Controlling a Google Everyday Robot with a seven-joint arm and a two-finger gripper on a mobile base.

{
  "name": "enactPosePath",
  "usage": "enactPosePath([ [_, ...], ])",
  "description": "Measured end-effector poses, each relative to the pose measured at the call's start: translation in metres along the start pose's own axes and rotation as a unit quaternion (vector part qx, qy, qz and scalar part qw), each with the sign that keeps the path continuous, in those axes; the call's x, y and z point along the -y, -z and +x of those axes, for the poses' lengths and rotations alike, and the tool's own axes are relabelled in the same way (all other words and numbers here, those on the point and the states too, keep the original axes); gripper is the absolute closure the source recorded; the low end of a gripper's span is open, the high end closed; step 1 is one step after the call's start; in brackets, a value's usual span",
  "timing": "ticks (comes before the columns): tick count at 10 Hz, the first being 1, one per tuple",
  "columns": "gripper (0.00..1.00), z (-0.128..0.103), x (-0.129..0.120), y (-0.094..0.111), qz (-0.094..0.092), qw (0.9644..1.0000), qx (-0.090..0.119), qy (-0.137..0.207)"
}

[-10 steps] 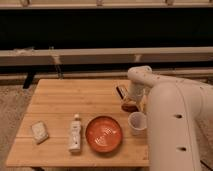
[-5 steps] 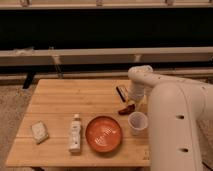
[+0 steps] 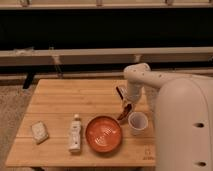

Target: Place the pepper in the ceramic bowl

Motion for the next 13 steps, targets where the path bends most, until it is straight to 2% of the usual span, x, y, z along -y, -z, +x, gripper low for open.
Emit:
enactPosePath([
  [2, 1.00, 0.019, -0.007, 0.007, 0.004, 0.9998, 0.002, 0.018],
  [5, 1.00, 0.054, -0.012, 0.033, 0.015, 0.9987, 0.006, 0.048],
  [7, 1.00, 0.087, -0.016, 0.047, 0.022, 0.9970, 0.007, 0.074],
  [9, 1.00, 0.108, -0.018, 0.059, 0.030, 0.9948, 0.007, 0.097],
  [11, 1.00, 0.117, -0.023, 0.057, 0.038, 0.9930, 0.005, 0.112],
  [13, 1.00, 0.138, -0.034, 0.050, 0.048, 0.9898, 0.002, 0.134],
])
